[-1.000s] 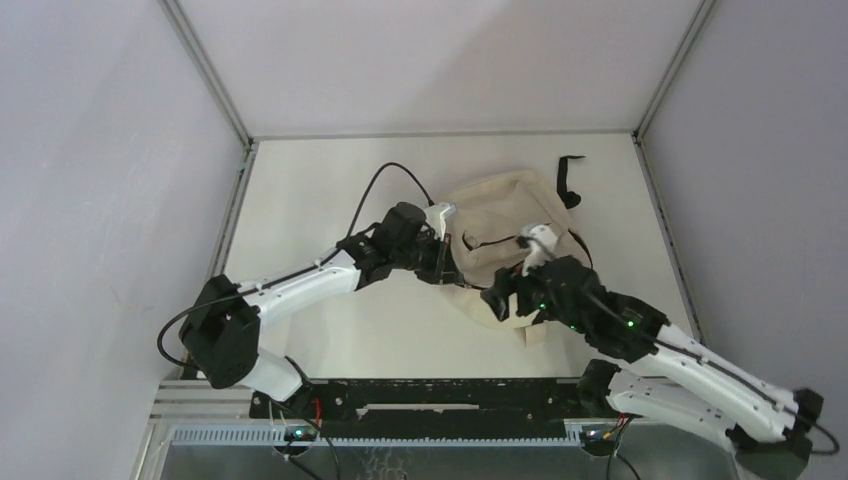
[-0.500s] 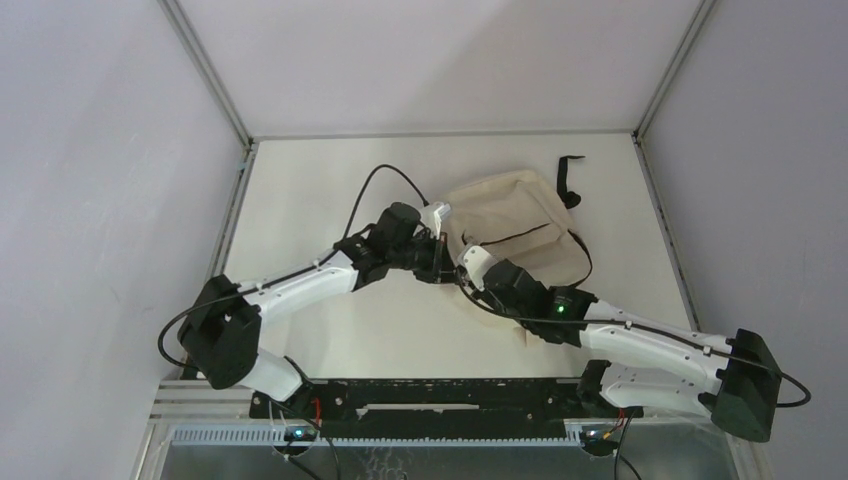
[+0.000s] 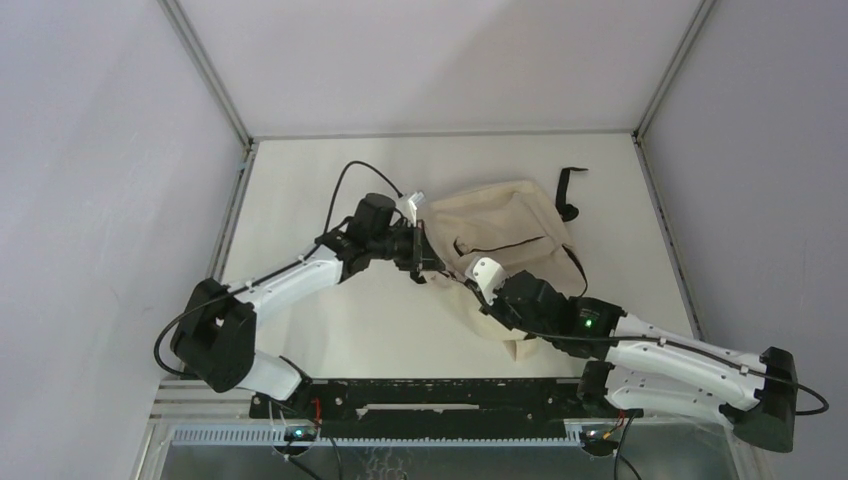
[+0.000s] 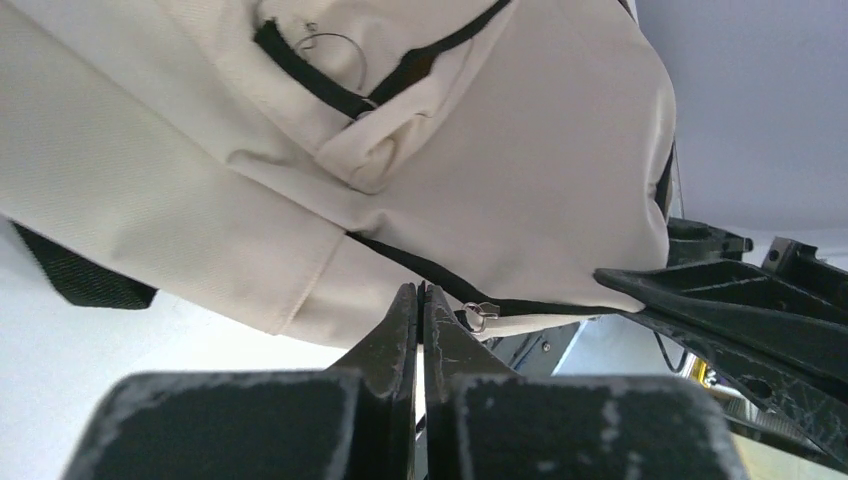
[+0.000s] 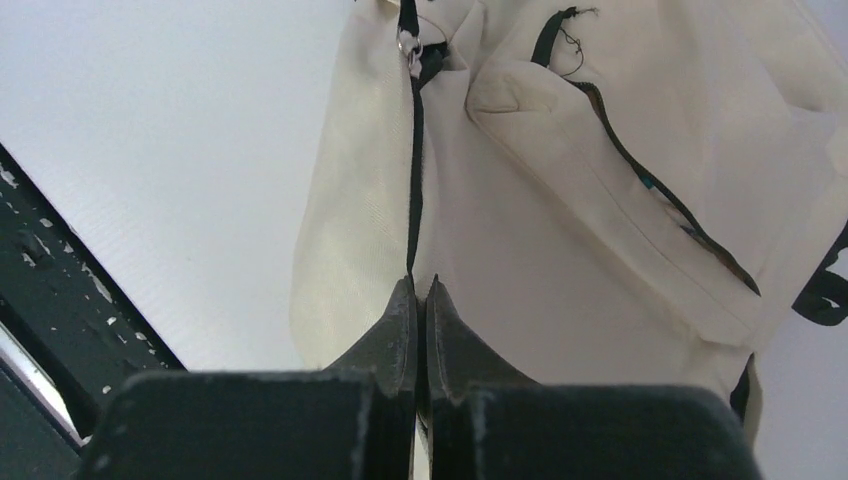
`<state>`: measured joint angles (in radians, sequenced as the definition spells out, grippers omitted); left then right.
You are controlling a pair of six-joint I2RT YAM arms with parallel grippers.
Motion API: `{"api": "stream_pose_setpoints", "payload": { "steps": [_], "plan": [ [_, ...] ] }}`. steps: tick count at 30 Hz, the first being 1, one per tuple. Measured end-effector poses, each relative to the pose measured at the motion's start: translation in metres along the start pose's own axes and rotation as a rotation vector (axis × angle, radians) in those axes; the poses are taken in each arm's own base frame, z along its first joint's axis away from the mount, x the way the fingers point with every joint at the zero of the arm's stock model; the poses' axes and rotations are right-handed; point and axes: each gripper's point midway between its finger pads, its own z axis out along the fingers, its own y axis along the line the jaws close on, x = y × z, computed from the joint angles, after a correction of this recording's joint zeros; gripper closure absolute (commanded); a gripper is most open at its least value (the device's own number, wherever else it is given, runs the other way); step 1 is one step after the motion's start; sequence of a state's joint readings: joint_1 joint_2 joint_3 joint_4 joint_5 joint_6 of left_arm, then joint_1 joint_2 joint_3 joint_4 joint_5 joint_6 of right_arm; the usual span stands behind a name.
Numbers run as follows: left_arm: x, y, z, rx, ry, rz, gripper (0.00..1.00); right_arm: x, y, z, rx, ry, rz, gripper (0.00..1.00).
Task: Pack the student bag
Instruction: Zip the student bag at the center of the board.
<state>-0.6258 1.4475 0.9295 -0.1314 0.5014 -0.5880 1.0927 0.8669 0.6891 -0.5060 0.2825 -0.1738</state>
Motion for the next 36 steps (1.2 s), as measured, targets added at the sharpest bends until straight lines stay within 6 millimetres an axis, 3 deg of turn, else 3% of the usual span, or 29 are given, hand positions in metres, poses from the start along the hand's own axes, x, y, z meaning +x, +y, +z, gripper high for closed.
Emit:
{"api": "stream_pose_setpoints", "payload": {
  "steps": [14, 18, 21, 22, 23, 25, 26, 28, 31, 34, 36],
  "plan": [
    [-0.016, 0.036, -0.018, -0.067, -0.025, -0.113, 1.00, -0.013, 0.004, -0.020, -0.009, -0.094, -0.012, 1.00],
    [-0.015, 0.042, -0.021, -0.087, -0.020, -0.134, 1.00, -0.014, 0.016, -0.016, -0.043, -0.090, -0.032, 1.00],
    [-0.013, 0.055, -0.023, -0.130, -0.028, -0.156, 1.00, -0.016, 0.038, -0.002, -0.095, -0.072, -0.050, 1.00],
    [-0.011, 0.062, -0.024, -0.149, -0.031, -0.168, 1.00, -0.017, 0.047, 0.003, -0.116, -0.066, -0.061, 0.97],
    [-0.007, 0.070, -0.024, -0.170, -0.031, -0.181, 1.00, -0.017, 0.056, 0.008, -0.135, -0.061, -0.071, 0.81],
    [0.002, 0.082, -0.026, -0.208, -0.019, -0.207, 0.96, -0.017, 0.073, 0.017, -0.167, -0.049, -0.084, 0.33],
    [0.006, 0.091, -0.027, -0.245, -0.020, -0.218, 0.79, -0.015, 0.085, 0.021, -0.200, -0.041, -0.097, 0.22],
    [0.004, 0.104, -0.030, -0.296, -0.039, -0.229, 0.53, -0.013, 0.100, 0.022, -0.242, -0.033, -0.094, 0.10],
    [-0.007, 0.124, -0.037, -0.375, -0.095, -0.236, 0.32, -0.016, 0.104, 0.019, -0.246, -0.044, -0.067, 0.02],
    [-0.013, 0.136, -0.049, -0.456, -0.144, -0.234, 0.26, -0.030, 0.078, 0.013, -0.177, -0.092, 0.055, 0.00],
    [-0.021, 0.134, -0.062, -0.491, -0.193, -0.218, 0.26, -0.042, 0.042, 0.007, -0.091, -0.148, 0.211, 0.10]
  ]
}}
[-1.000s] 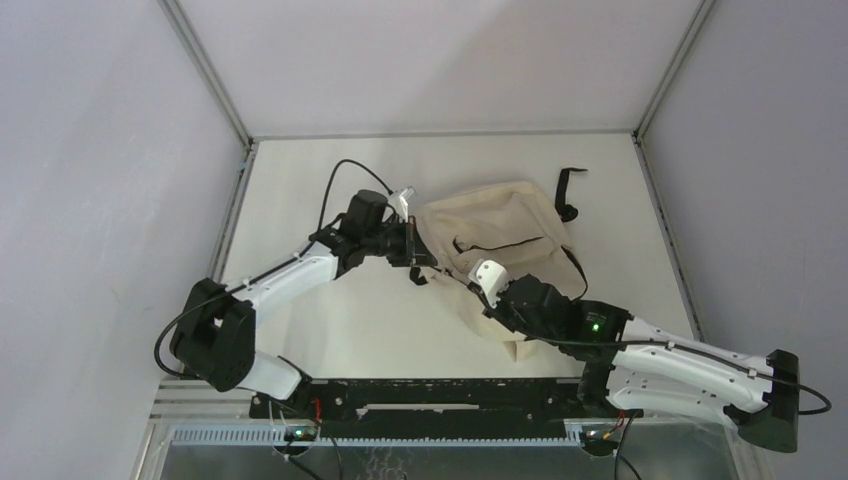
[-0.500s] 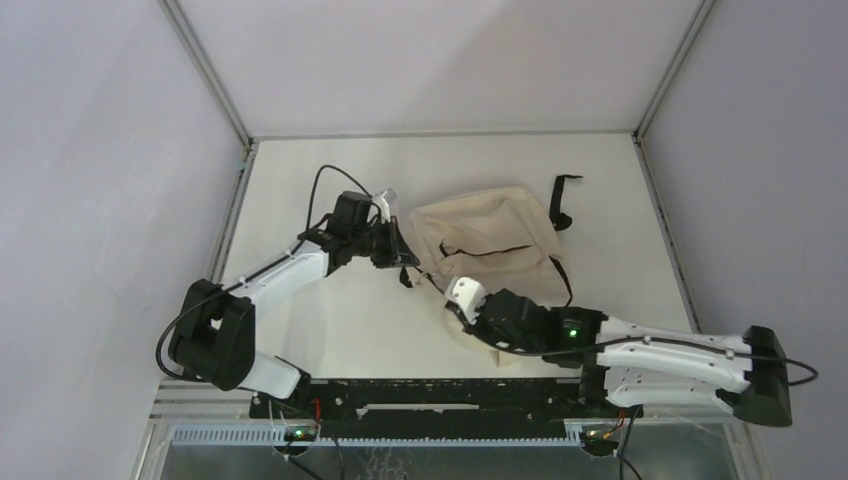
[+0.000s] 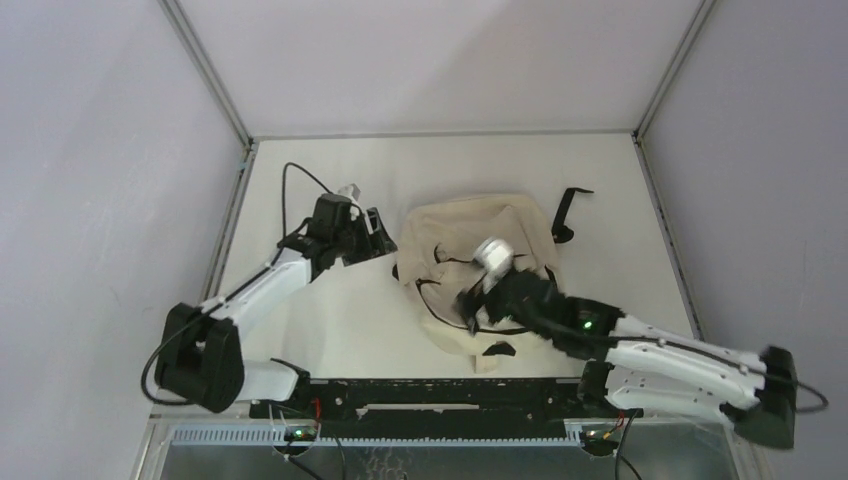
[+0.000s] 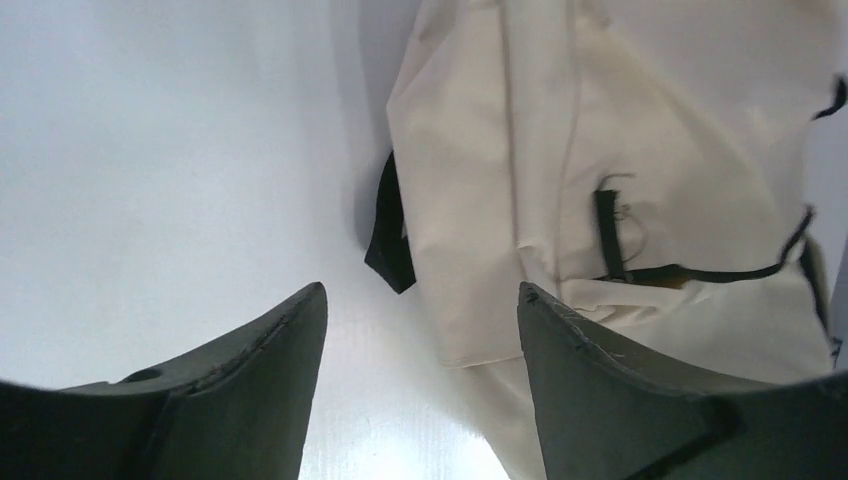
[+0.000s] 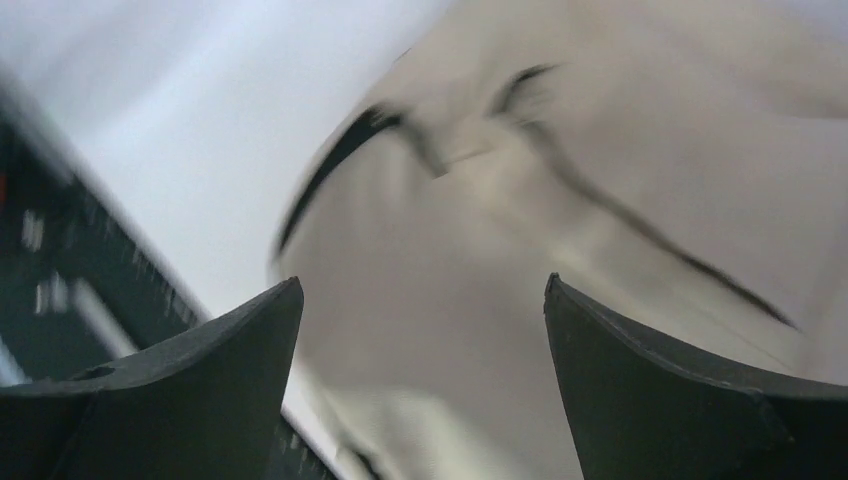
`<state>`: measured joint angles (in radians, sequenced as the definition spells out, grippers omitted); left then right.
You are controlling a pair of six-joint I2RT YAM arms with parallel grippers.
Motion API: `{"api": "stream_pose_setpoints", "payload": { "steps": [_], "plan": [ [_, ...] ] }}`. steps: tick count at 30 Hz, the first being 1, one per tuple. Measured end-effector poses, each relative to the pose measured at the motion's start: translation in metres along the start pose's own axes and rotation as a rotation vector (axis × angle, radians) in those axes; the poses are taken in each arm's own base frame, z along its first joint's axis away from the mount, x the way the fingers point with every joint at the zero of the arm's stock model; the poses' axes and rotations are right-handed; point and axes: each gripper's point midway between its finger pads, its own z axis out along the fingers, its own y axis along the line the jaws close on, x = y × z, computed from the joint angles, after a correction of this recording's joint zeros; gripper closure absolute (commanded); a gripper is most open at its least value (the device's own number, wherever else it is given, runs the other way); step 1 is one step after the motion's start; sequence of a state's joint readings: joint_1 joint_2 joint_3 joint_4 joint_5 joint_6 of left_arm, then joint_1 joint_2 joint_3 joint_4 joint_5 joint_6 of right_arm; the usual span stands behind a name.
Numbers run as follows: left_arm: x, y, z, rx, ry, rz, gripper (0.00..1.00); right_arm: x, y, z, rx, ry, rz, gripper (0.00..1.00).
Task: Pack the student bag
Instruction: Zip the student bag at the center of the board.
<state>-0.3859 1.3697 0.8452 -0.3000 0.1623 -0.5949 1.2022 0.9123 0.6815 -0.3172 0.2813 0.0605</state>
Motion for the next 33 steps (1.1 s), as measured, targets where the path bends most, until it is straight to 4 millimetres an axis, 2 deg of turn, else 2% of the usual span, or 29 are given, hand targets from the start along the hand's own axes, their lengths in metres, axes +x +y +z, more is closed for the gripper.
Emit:
{"api": "stream_pose_setpoints", "payload": {
  "steps": [2, 4, 7, 9, 11, 14, 16, 19, 22, 26, 28, 30, 31, 33],
  "plan": [
    [-0.013, -0.005, -0.013, 0.006, -0.065, 0.008, 0.28, -0.020, -0.039, -0.009, 0.101, -0.083, 0.165, 0.26],
    [-0.025, -0.013, -0.026, 0.027, -0.120, 0.015, 0.29, -0.033, -0.080, -0.017, 0.192, -0.151, 0.334, 0.34],
    [-0.035, -0.025, -0.032, 0.053, -0.149, 0.019, 0.29, -0.054, -0.121, -0.022, 0.283, -0.184, 0.497, 0.46],
    [-0.036, -0.029, -0.033, 0.061, -0.150, 0.018, 0.29, -0.076, -0.125, -0.009, 0.282, -0.141, 0.533, 0.48],
    [-0.034, -0.028, -0.033, 0.052, -0.147, 0.014, 0.28, -0.101, -0.121, 0.015, 0.259, -0.103, 0.529, 0.48],
    [-0.032, -0.023, -0.034, 0.027, -0.142, 0.007, 0.26, -0.111, -0.112, 0.055, 0.246, -0.008, 0.513, 0.42],
    [-0.028, -0.020, -0.037, 0.010, -0.131, 0.004, 0.26, -0.099, -0.107, 0.084, 0.252, 0.087, 0.504, 0.41],
    [-0.024, -0.016, -0.042, 0.000, -0.120, 0.001, 0.26, -0.070, -0.101, 0.120, 0.270, 0.234, 0.487, 0.43],
    [-0.018, -0.010, -0.049, -0.010, -0.128, -0.004, 0.26, -0.038, -0.095, 0.142, 0.292, 0.355, 0.463, 0.48],
    [-0.011, 0.000, -0.055, -0.029, -0.135, -0.015, 0.26, -0.007, -0.089, 0.157, 0.310, 0.452, 0.439, 0.53],
    [-0.008, 0.002, -0.055, -0.035, -0.130, -0.020, 0.27, 0.002, -0.088, 0.161, 0.320, 0.477, 0.430, 0.64],
    [-0.005, 0.005, -0.053, -0.040, -0.122, -0.022, 0.27, 0.010, -0.090, 0.166, 0.336, 0.497, 0.424, 0.83],
    [-0.003, 0.006, -0.052, -0.044, -0.116, -0.022, 0.27, 0.012, -0.091, 0.168, 0.343, 0.503, 0.420, 0.97],
    [0.000, 0.008, -0.051, -0.047, -0.107, -0.024, 0.27, 0.017, -0.093, 0.170, 0.361, 0.512, 0.421, 1.00]
  ]
}}
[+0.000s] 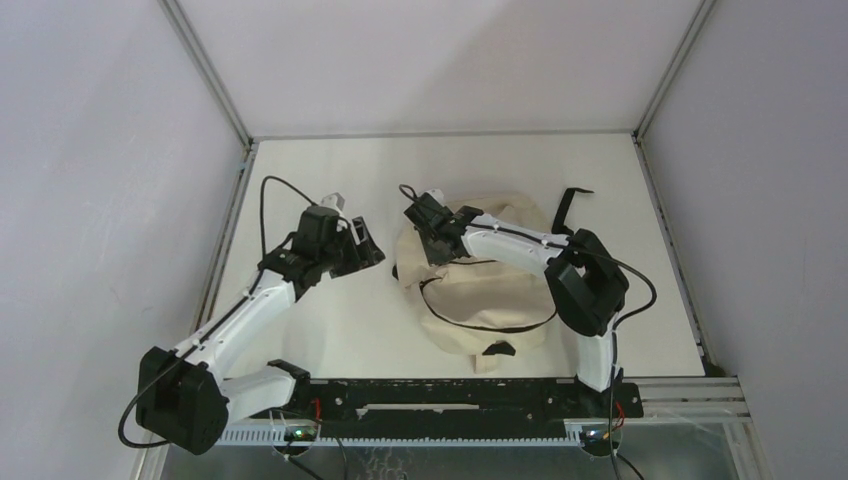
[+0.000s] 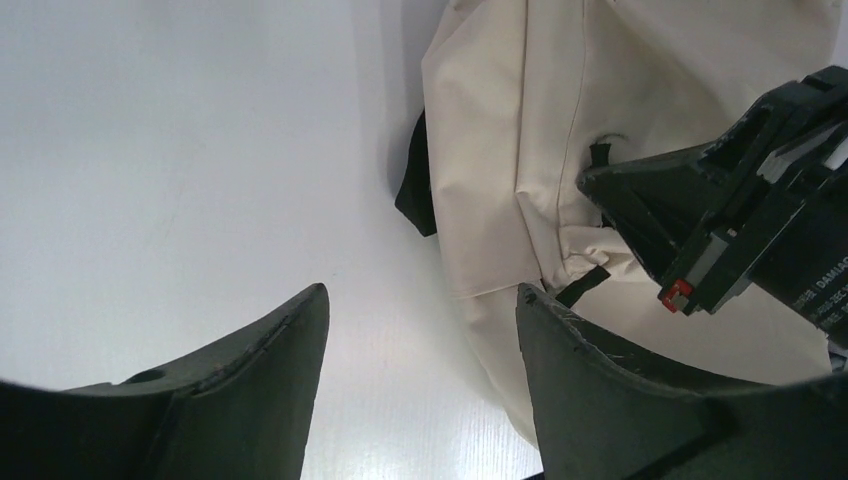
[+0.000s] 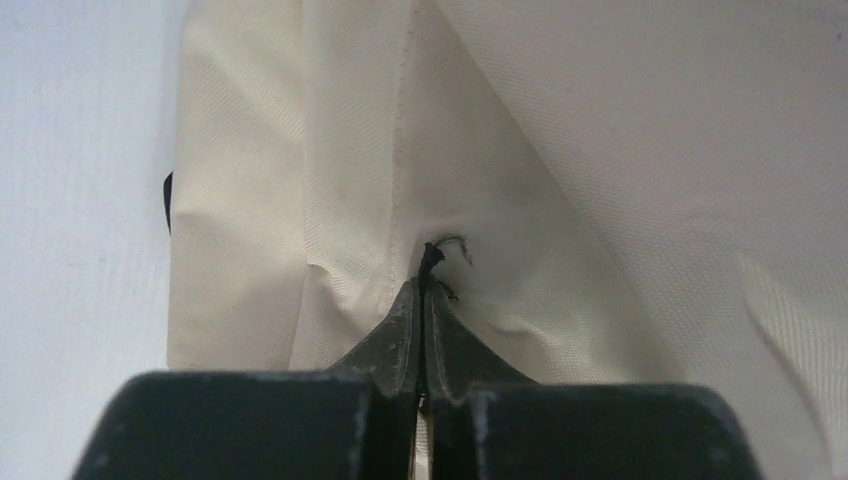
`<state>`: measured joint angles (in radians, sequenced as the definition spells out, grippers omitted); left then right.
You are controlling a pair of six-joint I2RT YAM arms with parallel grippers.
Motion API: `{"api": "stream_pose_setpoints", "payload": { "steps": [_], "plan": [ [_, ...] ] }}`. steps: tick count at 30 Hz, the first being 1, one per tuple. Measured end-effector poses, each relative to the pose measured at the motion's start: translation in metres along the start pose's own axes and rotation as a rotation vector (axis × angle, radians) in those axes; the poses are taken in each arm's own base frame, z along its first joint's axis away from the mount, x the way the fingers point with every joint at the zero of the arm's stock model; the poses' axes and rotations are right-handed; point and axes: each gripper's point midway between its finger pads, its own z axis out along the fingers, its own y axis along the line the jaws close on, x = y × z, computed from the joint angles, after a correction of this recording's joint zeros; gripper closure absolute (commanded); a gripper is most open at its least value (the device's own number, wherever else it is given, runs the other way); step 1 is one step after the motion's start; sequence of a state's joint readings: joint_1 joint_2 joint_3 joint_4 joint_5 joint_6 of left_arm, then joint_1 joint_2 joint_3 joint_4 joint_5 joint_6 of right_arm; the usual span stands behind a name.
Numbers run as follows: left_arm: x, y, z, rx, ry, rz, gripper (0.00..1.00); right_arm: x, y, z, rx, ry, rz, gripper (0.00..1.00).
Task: Pack the student bag
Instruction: Zip the student bag at the center of the board.
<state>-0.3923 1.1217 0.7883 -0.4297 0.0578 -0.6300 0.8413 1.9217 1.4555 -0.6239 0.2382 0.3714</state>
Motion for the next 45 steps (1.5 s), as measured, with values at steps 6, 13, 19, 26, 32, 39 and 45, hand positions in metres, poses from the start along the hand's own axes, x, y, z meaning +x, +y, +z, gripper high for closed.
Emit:
{"api": "stream_pose_setpoints", "payload": {
  "steps": [6, 13, 19, 26, 32, 39, 45],
  "plan": [
    [0.008, -0.012, 0.000, 0.074, 0.040, 0.007, 0.31, -0.002, -0.007, -0.006, 0.035, -0.033, 0.022, 1.00],
    [0.025, -0.050, 0.008, 0.237, 0.106, 0.106, 0.31, -0.006, -0.022, -0.061, -0.053, -0.147, 0.104, 1.00],
    [0.050, -0.083, 0.030, 0.359, 0.201, 0.168, 0.34, -0.012, -0.027, -0.071, -0.170, -0.200, 0.207, 1.00],
    [0.058, -0.101, 0.041, 0.454, 0.259, 0.150, 0.32, -0.001, -0.012, -0.065, -0.271, -0.170, 0.227, 1.00],
    [0.063, -0.107, 0.049, 0.486, 0.291, 0.108, 0.35, -0.008, -0.004, -0.068, -0.311, -0.189, 0.248, 1.00],
    [0.061, -0.117, 0.059, 0.510, 0.284, 0.055, 0.48, -0.007, -0.002, -0.068, -0.328, -0.186, 0.264, 1.00],
    [0.069, -0.125, 0.067, 0.521, 0.327, 0.038, 0.66, -0.002, -0.007, -0.065, -0.317, -0.179, 0.281, 1.00]
  ]
}}
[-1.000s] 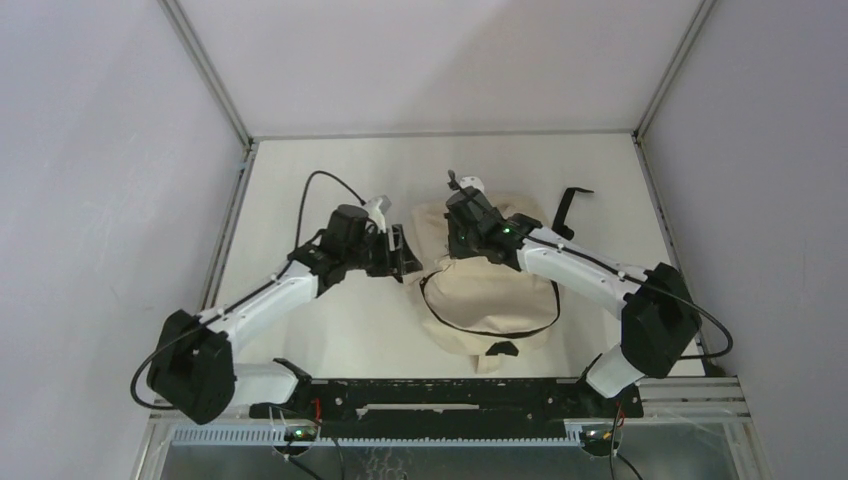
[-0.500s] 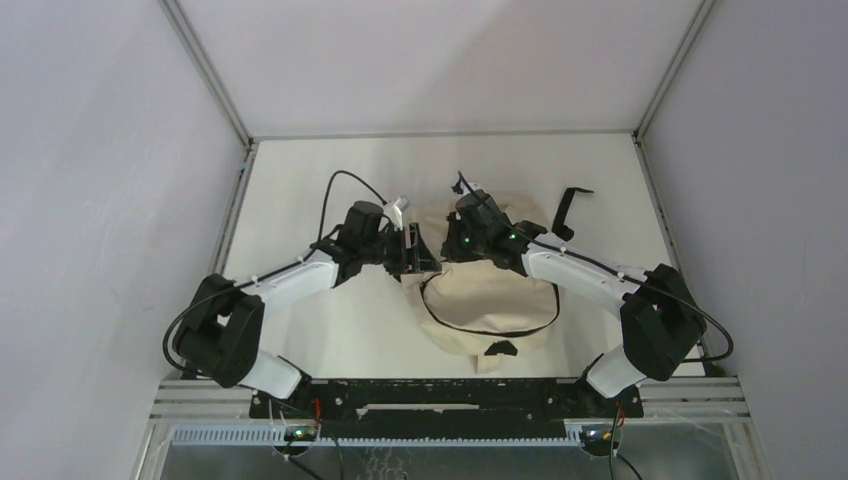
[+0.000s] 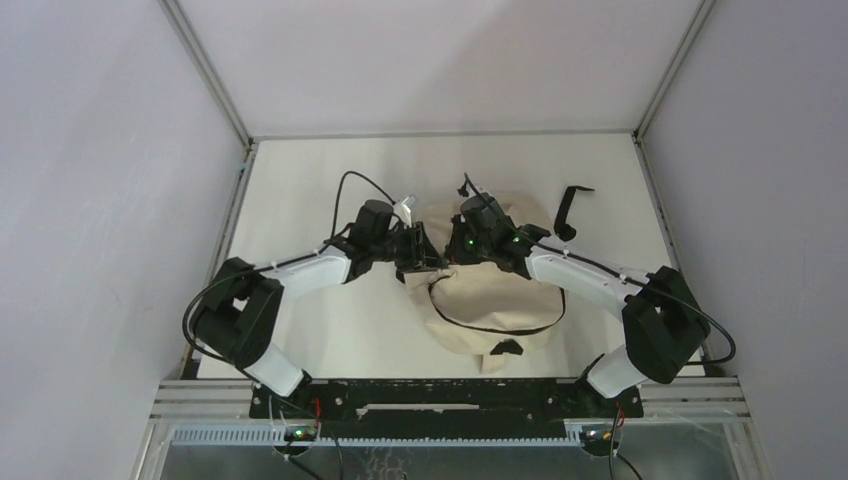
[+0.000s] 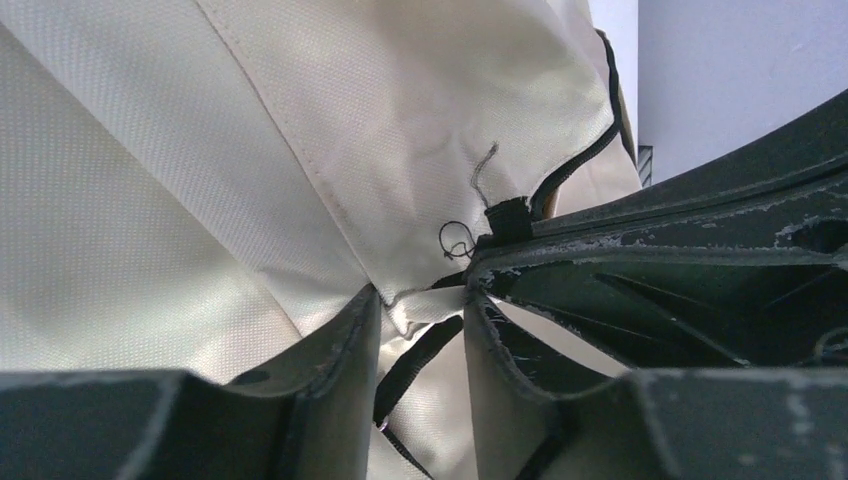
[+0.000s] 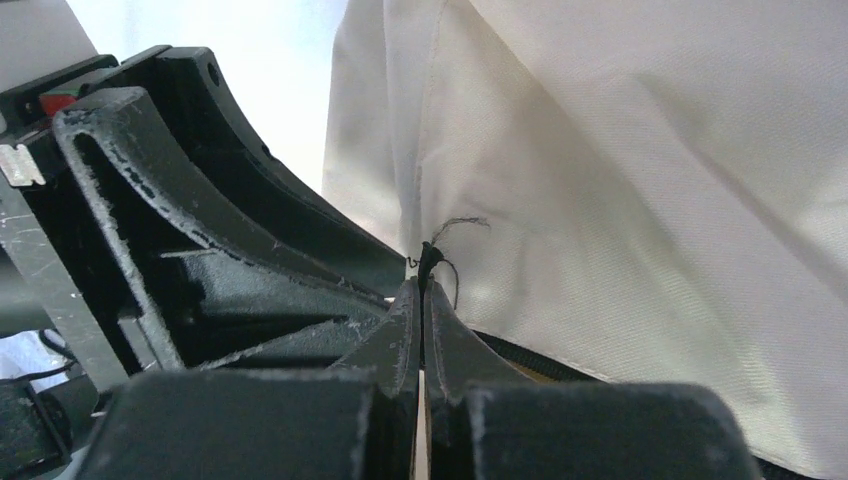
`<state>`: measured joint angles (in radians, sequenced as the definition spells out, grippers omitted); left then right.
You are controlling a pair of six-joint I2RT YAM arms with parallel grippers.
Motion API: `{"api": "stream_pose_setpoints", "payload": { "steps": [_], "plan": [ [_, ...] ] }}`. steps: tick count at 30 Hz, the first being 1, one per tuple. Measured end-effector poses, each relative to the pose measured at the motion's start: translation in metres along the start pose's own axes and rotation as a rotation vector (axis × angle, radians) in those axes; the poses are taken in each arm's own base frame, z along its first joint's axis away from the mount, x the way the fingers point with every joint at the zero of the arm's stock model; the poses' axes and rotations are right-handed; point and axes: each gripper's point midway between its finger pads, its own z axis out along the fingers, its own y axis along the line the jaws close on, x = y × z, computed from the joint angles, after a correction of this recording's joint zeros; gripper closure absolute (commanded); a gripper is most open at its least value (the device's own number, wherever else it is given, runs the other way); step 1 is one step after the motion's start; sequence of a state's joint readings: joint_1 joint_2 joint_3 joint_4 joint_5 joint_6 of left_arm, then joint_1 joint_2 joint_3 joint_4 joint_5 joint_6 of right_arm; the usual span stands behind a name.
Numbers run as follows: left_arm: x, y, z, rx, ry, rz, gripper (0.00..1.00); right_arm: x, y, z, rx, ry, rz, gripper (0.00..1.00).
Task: Pack the student bag
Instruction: Zip the student bag at the center of the board.
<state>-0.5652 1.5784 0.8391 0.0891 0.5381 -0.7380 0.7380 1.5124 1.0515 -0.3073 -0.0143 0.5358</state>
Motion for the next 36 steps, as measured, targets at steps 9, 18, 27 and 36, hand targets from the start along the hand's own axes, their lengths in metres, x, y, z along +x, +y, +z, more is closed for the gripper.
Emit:
{"api": "stream_pose_setpoints", "payload": {
  "steps": [9, 18, 27, 36],
  "plan": [
    [0.000, -0.001, 0.002, -0.001, -0.002, -0.010, 1.00, -0.002, -0.002, -0.008, -0.019, -0.022, 0.056, 1.00],
    [0.000, -0.002, 0.002, 0.000, -0.004, -0.008, 1.00, -0.002, -0.006, -0.012, -0.018, -0.031, 0.075, 1.00],
    [-0.008, -0.009, -0.005, 0.006, -0.043, 0.010, 1.00, -0.001, -0.041, -0.025, 0.032, -0.062, 0.140, 1.00],
    [0.000, -0.007, -0.010, 0.013, -0.046, 0.007, 1.00, 0.008, -0.065, -0.041, 0.037, -0.106, 0.218, 1.00]
  ]
}}
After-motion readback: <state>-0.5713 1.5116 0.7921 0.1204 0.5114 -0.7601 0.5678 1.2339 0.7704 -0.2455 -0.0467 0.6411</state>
